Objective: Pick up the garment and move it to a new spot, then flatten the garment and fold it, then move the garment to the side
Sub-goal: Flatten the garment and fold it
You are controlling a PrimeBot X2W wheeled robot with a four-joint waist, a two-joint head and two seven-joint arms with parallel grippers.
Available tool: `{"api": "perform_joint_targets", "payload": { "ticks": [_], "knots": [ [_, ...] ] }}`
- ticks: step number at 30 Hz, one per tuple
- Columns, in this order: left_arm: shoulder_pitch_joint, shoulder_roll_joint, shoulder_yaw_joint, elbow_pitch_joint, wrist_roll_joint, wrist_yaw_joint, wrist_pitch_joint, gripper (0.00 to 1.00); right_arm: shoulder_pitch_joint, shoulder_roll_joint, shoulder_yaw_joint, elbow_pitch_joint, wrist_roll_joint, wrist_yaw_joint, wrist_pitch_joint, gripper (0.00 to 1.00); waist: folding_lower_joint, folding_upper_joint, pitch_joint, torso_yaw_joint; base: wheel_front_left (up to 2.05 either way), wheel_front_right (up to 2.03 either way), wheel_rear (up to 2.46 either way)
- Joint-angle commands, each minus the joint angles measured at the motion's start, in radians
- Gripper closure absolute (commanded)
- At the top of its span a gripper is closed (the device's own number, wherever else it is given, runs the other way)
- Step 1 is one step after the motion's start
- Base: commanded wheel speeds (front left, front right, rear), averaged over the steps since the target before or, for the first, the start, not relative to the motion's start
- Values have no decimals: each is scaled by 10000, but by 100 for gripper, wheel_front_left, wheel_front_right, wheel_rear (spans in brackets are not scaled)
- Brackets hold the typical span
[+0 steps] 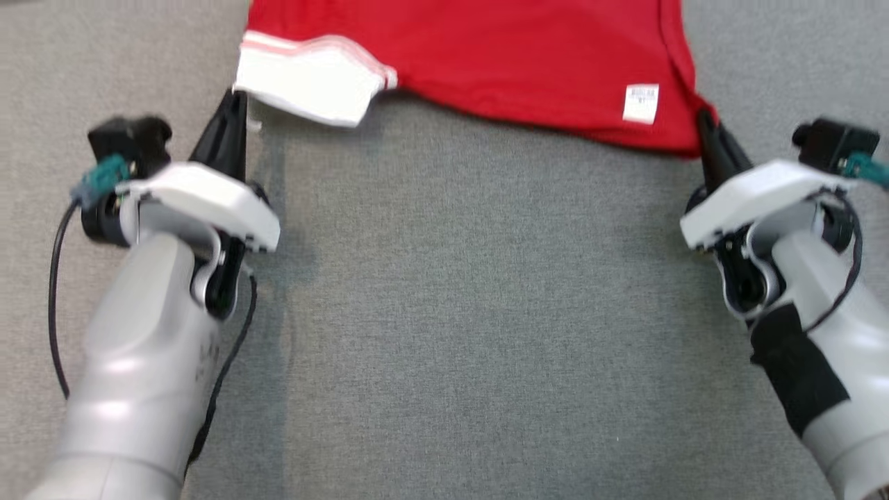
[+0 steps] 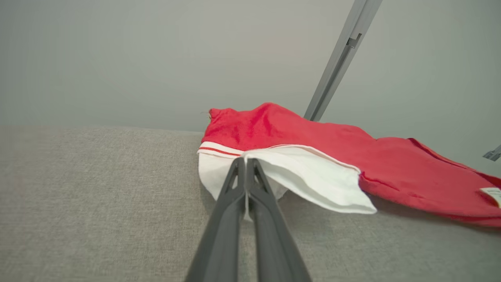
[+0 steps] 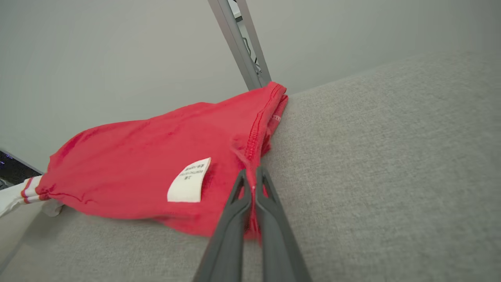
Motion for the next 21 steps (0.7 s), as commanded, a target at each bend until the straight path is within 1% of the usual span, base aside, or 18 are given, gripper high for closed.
{"api": "perform_joint_targets", "payload": {
  "ticks": [1, 5, 7, 12, 17, 21],
  "knots": [
    [355, 139, 166, -269, 81, -2, -43, 100, 350, -160, 72, -285, 53, 4, -75, 100, 0, 0, -387, 25, 0, 0, 0],
    [1852, 193, 530, -1395, 217, -7, -42, 100, 1698, -428, 183, -1288, 162, 4, -71, 100, 0, 0, -974, -30, 0, 0, 0],
    [2701, 327, 672, -1997, 307, -7, -44, 100, 2382, -510, 189, -1806, 143, 4, -72, 100, 0, 0, -1326, -80, 0, 0, 0],
    [5004, 468, 1095, -3412, 351, 3, -44, 100, 4148, -699, -26, -2871, 104, 4, -68, 100, 0, 0, -2188, -132, 0, 0, 0],
    [7173, 522, 1189, -5058, 292, 379, 86, 100, 5803, -950, -306, -3746, -112, 4, -69, 100, 0, 0, -2945, -84, 0, 0, 0],
    [8698, 522, 1069, -6974, 317, 916, 774, 100, 7119, -1069, -809, -4403, -341, 4, -70, 100, 0, 0, -3416, 3, 0, 0, 0]
  ]
}}
